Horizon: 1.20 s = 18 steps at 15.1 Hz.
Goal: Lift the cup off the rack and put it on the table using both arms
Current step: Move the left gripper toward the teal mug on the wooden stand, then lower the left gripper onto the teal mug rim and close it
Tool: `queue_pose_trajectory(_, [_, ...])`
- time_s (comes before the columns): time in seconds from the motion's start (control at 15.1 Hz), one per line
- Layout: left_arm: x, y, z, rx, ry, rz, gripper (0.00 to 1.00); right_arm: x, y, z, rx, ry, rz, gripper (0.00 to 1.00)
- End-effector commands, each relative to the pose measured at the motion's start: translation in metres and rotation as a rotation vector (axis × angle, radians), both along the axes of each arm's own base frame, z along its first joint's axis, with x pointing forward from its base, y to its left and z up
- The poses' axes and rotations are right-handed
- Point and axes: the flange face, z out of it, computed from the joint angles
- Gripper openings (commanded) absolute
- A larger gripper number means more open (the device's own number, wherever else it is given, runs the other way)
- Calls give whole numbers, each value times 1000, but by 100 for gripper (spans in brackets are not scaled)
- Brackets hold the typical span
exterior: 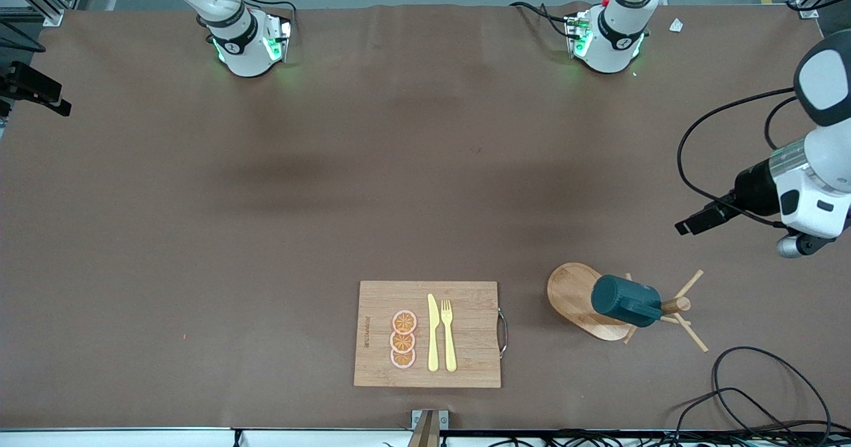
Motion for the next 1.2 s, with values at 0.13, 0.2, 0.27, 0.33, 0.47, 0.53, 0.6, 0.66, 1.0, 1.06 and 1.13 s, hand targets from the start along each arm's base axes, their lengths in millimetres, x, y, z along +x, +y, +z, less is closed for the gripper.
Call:
queue_pose_trajectory(0.13, [6,-4,-41,-131,44,283,100,-5,1,1,-14,0,11,100])
queue_pose_trajectory(0.2, [6,-4,-47,-163,41,328,100,-5,1,1,-14,1,11,100])
queue_pose_trajectory(0.27, [7,-3,-53,-183,28,363,100,-5,1,1,-14,1,12,100])
queue_pose_trajectory(0.33, [6,-3,-60,-196,18,387,100,-5,1,1,-13,1,12,100])
queue_pose_trajectory(0.47, [6,-2,-70,-260,-5,469,100,-5,1,1,-14,1,11,100])
queue_pose_trajectory(0.53, [8,-3,-73,-294,-30,509,100,-5,1,1,-14,0,11,100])
queue_pose_trajectory(0.6, [8,-5,-77,-319,-47,537,100,-5,1,1,-14,1,11,100])
queue_pose_trajectory(0.66, [10,-10,-82,-329,-61,554,100,-5,1,1,-14,1,11,100])
queue_pose_trajectory(1.0, [16,-20,-99,-348,-114,616,100,-5,1,1,-14,1,11,100])
queue_pose_trajectory(1.06, [18,-22,-99,-357,-129,630,100,-5,1,1,-14,1,11,100])
queue_pose_trajectory(1.13, [20,-25,-102,-362,-136,635,100,-5,1,1,-14,1,11,100])
